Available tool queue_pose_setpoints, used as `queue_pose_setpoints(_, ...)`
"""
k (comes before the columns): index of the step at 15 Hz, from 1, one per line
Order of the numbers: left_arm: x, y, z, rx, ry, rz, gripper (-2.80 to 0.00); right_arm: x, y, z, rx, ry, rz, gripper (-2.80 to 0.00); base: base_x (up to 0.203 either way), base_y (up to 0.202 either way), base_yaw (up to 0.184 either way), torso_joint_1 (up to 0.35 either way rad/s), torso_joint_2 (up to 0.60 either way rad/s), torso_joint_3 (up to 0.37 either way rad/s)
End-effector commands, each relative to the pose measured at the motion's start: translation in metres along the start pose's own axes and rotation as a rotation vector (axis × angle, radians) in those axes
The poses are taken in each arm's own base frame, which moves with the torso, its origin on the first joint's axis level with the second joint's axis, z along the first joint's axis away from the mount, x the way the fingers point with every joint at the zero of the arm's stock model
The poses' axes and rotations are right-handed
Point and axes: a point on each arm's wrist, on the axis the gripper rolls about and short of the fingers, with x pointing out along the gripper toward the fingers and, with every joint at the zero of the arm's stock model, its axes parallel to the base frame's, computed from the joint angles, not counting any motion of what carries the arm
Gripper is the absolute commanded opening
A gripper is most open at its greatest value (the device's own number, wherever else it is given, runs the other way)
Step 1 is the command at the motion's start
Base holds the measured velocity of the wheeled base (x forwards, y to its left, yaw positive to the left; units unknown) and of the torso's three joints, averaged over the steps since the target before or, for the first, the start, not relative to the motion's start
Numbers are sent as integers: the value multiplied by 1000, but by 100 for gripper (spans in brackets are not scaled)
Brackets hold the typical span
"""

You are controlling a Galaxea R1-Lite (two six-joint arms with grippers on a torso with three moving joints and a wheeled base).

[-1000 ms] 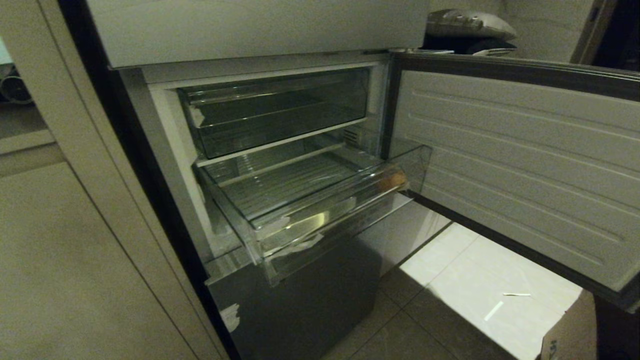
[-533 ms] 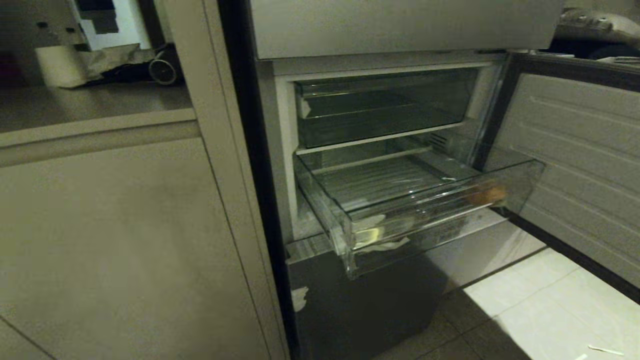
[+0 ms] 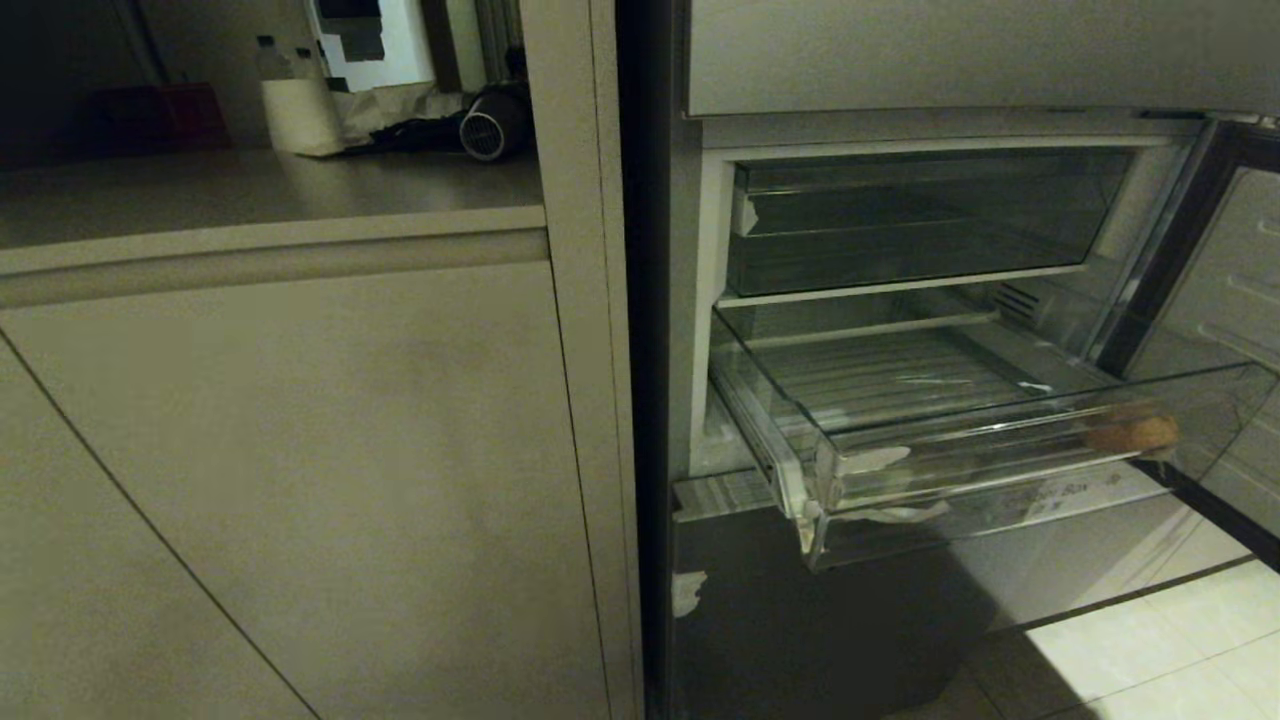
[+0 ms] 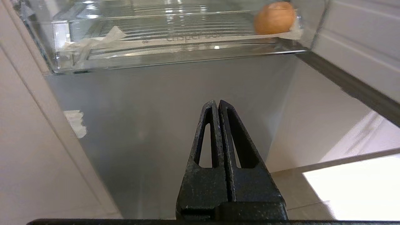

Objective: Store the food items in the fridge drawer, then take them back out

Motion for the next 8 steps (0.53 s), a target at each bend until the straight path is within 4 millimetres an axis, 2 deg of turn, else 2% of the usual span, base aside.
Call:
queue_pose_setpoints(1,0,0,0,0,0,0,-280,2,0,-9,0,30,0,-280,0,0,0,0,0,0)
queue_pose_setpoints(8,0,0,0,0,0,0,-280,2,0,-9,0,29,1,-280,0,0,0,0,0,0)
